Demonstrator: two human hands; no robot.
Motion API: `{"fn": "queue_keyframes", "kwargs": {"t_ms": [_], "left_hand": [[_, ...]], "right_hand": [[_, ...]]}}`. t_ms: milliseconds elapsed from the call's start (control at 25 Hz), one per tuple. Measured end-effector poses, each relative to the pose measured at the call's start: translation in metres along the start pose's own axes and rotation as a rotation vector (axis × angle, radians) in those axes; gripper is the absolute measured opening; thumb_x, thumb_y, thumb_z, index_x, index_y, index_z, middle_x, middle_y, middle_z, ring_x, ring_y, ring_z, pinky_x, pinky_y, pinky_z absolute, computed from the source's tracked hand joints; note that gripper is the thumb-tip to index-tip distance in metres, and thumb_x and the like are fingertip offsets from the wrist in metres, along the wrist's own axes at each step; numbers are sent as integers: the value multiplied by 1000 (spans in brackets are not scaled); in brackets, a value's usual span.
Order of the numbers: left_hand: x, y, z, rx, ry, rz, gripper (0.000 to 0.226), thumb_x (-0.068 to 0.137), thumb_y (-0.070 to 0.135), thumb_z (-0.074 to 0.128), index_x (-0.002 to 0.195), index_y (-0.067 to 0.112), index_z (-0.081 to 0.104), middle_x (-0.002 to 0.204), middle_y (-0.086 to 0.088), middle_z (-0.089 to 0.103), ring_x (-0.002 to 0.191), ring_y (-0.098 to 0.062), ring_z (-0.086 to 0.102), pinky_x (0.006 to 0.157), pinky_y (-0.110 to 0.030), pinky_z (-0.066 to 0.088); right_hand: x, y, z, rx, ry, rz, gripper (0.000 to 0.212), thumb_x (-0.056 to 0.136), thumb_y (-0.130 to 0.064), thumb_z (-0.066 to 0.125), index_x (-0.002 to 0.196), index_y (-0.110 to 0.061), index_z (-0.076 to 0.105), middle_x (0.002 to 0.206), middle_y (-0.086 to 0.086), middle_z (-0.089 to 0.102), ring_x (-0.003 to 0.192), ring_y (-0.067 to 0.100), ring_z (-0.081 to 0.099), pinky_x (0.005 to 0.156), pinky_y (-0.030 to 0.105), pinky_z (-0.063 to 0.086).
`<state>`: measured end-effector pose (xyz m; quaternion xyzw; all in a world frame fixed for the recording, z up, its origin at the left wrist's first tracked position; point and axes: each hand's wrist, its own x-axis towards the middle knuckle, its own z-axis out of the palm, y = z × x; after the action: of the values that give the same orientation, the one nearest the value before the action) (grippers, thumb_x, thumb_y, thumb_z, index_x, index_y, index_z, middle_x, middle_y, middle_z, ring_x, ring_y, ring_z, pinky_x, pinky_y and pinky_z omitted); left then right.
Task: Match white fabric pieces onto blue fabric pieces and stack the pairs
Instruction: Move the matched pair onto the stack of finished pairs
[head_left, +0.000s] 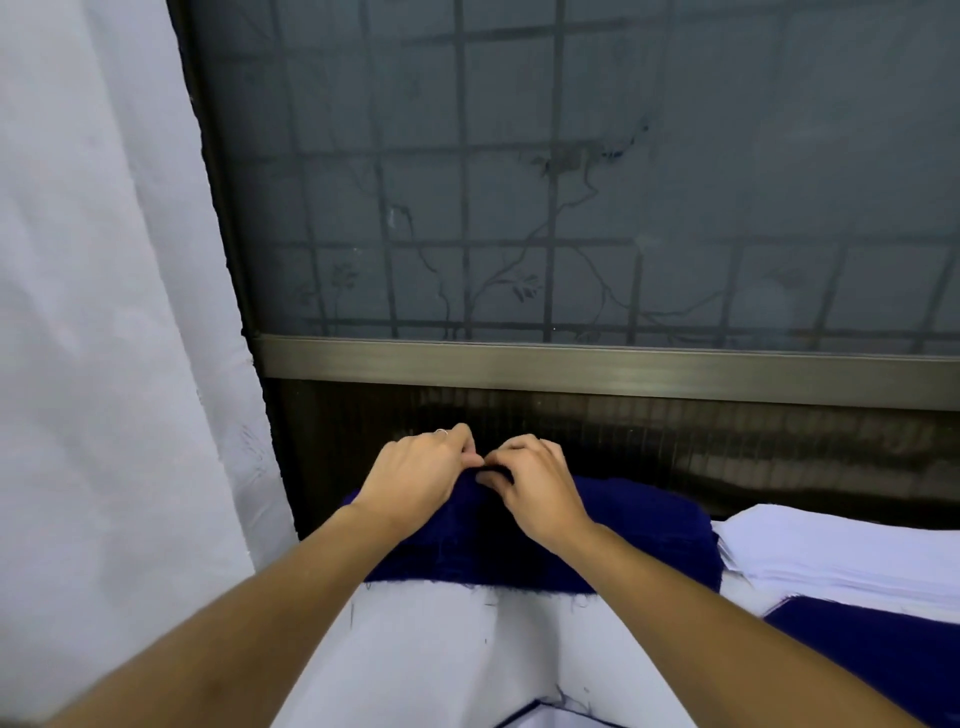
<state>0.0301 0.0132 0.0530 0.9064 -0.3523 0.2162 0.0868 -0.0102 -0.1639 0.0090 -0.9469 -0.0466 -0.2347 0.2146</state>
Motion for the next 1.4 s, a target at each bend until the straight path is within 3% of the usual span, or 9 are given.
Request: {"fn": "queue_keyframes", "kwargs": {"t_ms": [280, 560, 680, 760, 840, 1040, 1240, 1320, 1400], "left_hand": [[-12, 9, -44, 21, 34, -52, 25, 104, 56, 30, 100, 32, 36, 86, 5, 66, 72, -19, 63, 68, -37, 52], [-22, 28, -68, -14, 66, -98, 28, 104, 56, 30, 101, 30, 38, 87, 4, 67, 75, -21, 62, 72, -40, 53], [-26, 38, -75, -13, 80, -102, 28, 103, 57, 30, 99, 30, 39, 86, 3, 67, 76, -22, 62, 71, -41, 52], [-31, 44, -78, -16, 83, -108, 28, 103, 57, 30, 99, 31, 39, 86, 4, 66, 76, -21, 62, 70, -39, 52], [-36, 46, -79, -37, 75, -120, 28, 103, 58, 30, 99, 32, 40, 84, 5, 65, 74, -17, 61, 69, -37, 52], [-59, 55, -74, -135, 43, -168, 28, 100, 61, 32, 96, 36, 43, 78, 10, 60, 69, -6, 57, 59, -26, 47], [-89, 71, -58, -487, -30, -284, 24, 96, 53, 54, 92, 30, 56, 91, 8, 67, 83, -12, 67, 70, -30, 59], [-102, 80, -48, -571, -64, -344, 27, 93, 52, 60, 91, 25, 60, 86, 3, 69, 81, -15, 69, 68, -31, 60], [-115, 89, -35, -583, -78, -383, 31, 88, 54, 64, 90, 23, 60, 75, -2, 71, 75, -15, 69, 66, -32, 59]], "right_hand": [[-35, 25, -58, -147, -7, 57, 33, 99, -49, 53, 123, -32, 69, 121, -9, 63, 125, 14, 47, 112, 32, 30], [-88, 57, -128, -204, -9, 161, 35, 100, -45, 54, 128, -26, 66, 123, -2, 63, 124, 20, 50, 107, 32, 32], [-114, 71, -155, -189, -17, 238, 31, 99, -42, 57, 118, -22, 71, 109, -2, 66, 113, 24, 57, 99, 34, 41], [-135, 80, -174, -135, -41, 257, 25, 99, -39, 59, 96, -20, 74, 88, -5, 70, 89, 19, 65, 86, 35, 47], [-154, 88, -189, -77, -57, 305, 24, 100, -34, 59, 87, -20, 72, 80, -3, 72, 77, 14, 66, 79, 39, 53], [-207, 101, -219, 161, -78, 454, 14, 99, -26, 61, 92, -21, 72, 80, -1, 75, 73, 15, 71, 66, 30, 56], [-262, 111, -234, 528, -104, 591, 12, 96, -14, 67, 104, -5, 69, 85, 9, 77, 78, 25, 75, 68, 29, 58], [-283, 113, -234, 599, -76, 641, 13, 96, -17, 68, 99, -5, 70, 81, 9, 76, 77, 24, 74, 71, 31, 59], [-304, 114, -231, 613, -10, 674, 19, 97, -20, 66, 83, -8, 68, 69, 0, 73, 69, 14, 72, 63, 24, 55]]}}
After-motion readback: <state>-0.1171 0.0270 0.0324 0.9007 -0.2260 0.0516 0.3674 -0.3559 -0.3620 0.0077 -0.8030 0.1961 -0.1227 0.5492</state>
